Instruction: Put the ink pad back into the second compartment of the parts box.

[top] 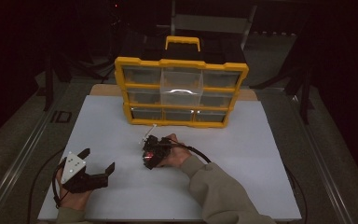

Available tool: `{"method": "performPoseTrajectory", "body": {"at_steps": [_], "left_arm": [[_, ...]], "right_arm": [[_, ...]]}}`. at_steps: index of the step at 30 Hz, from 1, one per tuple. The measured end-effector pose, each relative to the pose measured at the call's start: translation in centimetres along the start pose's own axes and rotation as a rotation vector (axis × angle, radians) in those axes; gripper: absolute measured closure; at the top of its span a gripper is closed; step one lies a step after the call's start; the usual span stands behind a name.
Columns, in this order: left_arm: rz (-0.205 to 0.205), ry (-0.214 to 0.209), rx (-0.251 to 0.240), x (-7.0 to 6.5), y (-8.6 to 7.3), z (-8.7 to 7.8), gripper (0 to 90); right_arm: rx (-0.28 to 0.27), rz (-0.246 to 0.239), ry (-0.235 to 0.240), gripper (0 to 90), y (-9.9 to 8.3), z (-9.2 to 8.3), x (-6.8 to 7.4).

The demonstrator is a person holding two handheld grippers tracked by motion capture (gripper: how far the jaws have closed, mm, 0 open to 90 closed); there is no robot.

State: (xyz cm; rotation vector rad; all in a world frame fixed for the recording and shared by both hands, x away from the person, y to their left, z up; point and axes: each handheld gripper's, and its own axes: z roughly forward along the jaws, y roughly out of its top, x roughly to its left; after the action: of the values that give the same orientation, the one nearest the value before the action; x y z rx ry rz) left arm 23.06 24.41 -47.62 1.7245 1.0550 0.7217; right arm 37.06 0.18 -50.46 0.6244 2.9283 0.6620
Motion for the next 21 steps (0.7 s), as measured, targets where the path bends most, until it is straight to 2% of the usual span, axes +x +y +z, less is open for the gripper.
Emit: {"method": "performPoseTrajectory", "body": {"at_steps": [3, 16, 20, 21], "left_arm": [[-0.001, 0.000, -0.002, -0.02, 0.00, 0.00, 0.0], [0.000, 0.001, 0.001, 0.04, -0.02, 0.03, 0.0], [0.001, 0.001, 0.003, 0.02, -0.03, 0.07, 0.0], [0.001, 0.001, 0.003, 0.00, -0.03, 0.08, 0.0]], "right_arm": [[0.007, 0.000, -0.004, 29.5, 0.01, -0.15, 0.03], [0.023, 0.016, -0.010, 29.7, 0.07, -0.27, 0.15], [0.029, 0.005, -0.019, 29.7, -0.07, -0.54, -0.09], [0.023, 0.025, -0.014, 29.7, -0.19, -0.84, -0.23]]}}
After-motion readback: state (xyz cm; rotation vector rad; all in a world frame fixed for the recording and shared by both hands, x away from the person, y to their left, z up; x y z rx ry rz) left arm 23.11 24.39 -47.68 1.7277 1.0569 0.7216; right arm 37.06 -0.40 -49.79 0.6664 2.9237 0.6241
